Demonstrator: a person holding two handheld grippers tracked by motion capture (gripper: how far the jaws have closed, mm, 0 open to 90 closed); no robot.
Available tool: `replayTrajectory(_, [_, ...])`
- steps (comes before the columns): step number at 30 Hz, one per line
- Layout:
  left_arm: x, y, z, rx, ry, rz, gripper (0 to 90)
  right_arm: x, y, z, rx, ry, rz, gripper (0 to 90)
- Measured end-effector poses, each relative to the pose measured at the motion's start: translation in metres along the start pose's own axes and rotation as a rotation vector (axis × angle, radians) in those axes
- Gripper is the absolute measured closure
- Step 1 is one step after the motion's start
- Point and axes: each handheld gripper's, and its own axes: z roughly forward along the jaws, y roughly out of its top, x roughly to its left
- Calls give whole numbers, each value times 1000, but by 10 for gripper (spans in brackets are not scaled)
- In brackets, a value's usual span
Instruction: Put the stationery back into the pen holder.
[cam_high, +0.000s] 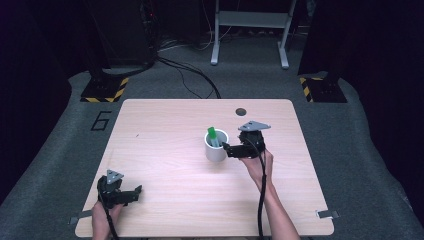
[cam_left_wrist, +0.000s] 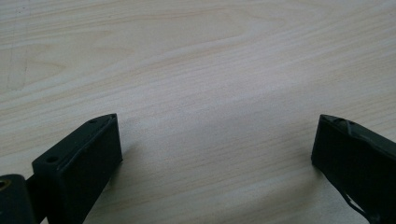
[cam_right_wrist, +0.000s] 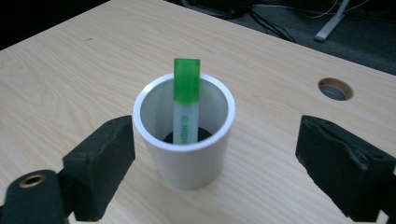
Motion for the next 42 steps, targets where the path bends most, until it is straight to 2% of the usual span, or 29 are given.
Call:
replayTrajectory(5, [0,1,0,4,-7,-4,15,-7,-12,-22,23,-36,1,49])
replayTrajectory(7, [1,1,0,8,-8,2,15,-9,-14,-26,40,-43,1,38])
replayTrajectory(8, [0,0,0,7,-8,1,17,-11,-24,-35,55,-62,2,32])
replayTrajectory(9, [0,0,0,6,-7,0,17,-11,-24,-35,55,-62,2,32])
replayTrajectory(10, [0,0,0,2,-4,1,16,-15,-35,-42,61,-86,7,25])
replayTrajectory(11, [0,1,0,8,-6,2,16,-15,-35,-42,61,-86,7,25])
replayTrajectory(12, [0,1,0,7,-8,0,16,-20,-46,-49,78,-98,27,17])
replayTrajectory(15, [0,1,0,7,-7,0,16,-26,-54,-56,84,-113,43,11])
replayTrajectory(16, [0,1,0,8,-7,1,16,-32,-67,-65,91,-136,65,0])
replayTrajectory(23, [0,1,0,8,-6,1,16,-52,-110,-87,133,-204,132,0])
replayTrajectory(24, [0,1,0,8,-6,1,16,-55,-118,-88,138,-215,132,0])
replayTrajectory(25, [0,1,0,8,-6,1,16,-55,-118,-88,138,-215,132,0])
replayTrajectory(26, [0,1,0,6,-5,0,16,-62,-135,-89,165,-223,155,0])
replayTrajectory(28, [0,1,0,7,-5,0,15,-68,-149,-89,183,-224,178,0])
replayTrajectory(32, [0,1,0,6,-4,0,15,-76,-167,-88,206,-231,203,0])
replayTrajectory(34, [0,1,0,8,-4,0,15,-76,-171,-86,186,-235,211,0])
replayTrajectory(38, [0,1,0,8,-5,0,15,-76,-176,-81,199,-236,177,0])
replayTrajectory(42, [0,1,0,8,-5,0,15,-74,-179,-77,211,-242,172,0])
